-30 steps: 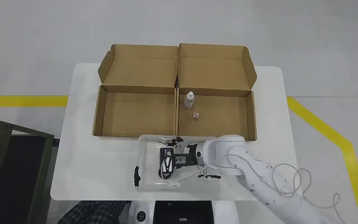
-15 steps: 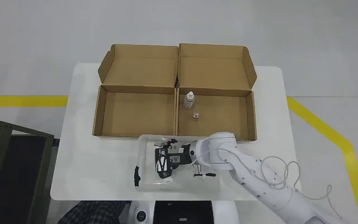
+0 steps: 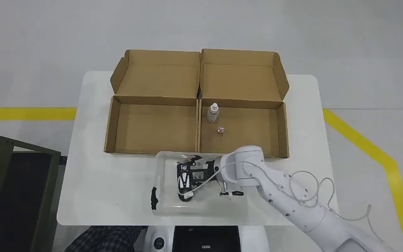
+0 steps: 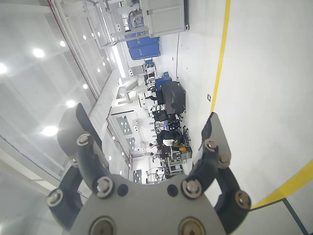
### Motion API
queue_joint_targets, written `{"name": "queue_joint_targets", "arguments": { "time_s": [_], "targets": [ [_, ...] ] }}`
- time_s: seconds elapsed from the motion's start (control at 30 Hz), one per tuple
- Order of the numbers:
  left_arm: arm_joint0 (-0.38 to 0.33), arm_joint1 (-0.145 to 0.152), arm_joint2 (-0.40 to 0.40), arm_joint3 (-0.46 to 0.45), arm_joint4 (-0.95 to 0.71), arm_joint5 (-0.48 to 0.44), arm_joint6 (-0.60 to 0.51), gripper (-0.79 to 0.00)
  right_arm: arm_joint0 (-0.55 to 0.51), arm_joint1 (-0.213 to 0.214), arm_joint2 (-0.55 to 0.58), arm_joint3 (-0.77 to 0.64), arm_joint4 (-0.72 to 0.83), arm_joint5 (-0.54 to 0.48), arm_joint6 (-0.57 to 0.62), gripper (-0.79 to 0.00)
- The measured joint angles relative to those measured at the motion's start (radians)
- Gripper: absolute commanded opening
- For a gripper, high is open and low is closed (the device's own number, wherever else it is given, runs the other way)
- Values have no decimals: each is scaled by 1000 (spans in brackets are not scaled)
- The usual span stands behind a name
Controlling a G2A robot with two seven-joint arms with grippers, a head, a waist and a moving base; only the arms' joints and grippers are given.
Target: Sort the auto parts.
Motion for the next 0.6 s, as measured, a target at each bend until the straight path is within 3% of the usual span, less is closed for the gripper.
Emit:
{"name": "queue_joint_targets", "arguments": {
  "time_s": [0.6],
  "targets": [
    [0, 0, 0, 0, 0, 0, 0, 0, 48, -38, -66, 109, -20, -2, -42, -409]
  ]
}}
